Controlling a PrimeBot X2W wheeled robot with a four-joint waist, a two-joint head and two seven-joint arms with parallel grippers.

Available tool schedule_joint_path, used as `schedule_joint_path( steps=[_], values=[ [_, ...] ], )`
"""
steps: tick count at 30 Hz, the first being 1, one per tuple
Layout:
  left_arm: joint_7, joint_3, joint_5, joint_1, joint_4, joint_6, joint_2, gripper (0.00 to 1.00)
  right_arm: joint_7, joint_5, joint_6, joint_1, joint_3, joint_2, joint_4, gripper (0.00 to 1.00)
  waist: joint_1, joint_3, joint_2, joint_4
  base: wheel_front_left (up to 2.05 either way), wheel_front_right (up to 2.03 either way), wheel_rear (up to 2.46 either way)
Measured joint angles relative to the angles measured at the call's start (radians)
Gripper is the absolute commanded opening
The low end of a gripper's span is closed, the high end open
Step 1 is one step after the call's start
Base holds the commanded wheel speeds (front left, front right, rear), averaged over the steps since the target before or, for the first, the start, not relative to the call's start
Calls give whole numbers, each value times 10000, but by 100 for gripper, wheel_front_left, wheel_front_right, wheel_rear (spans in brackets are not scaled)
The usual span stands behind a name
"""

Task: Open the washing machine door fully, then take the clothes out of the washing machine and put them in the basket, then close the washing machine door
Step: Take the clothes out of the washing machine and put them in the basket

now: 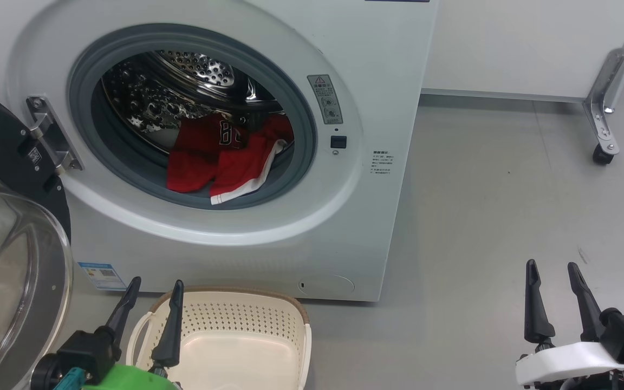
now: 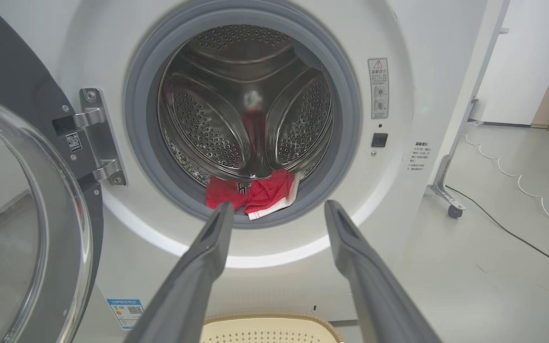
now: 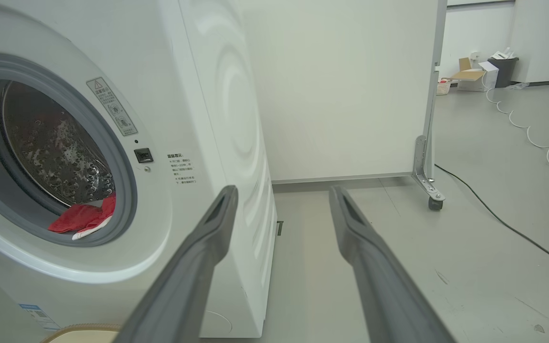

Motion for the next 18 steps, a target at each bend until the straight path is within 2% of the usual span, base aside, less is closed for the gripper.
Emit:
schedule_joint_path(
  steps=[18],
  values=[
    [0,105,-6,7,48,-2,19,100,0,-35,2,1,165,4,-10,100,0,203,0,25,0,0,0]
  ],
)
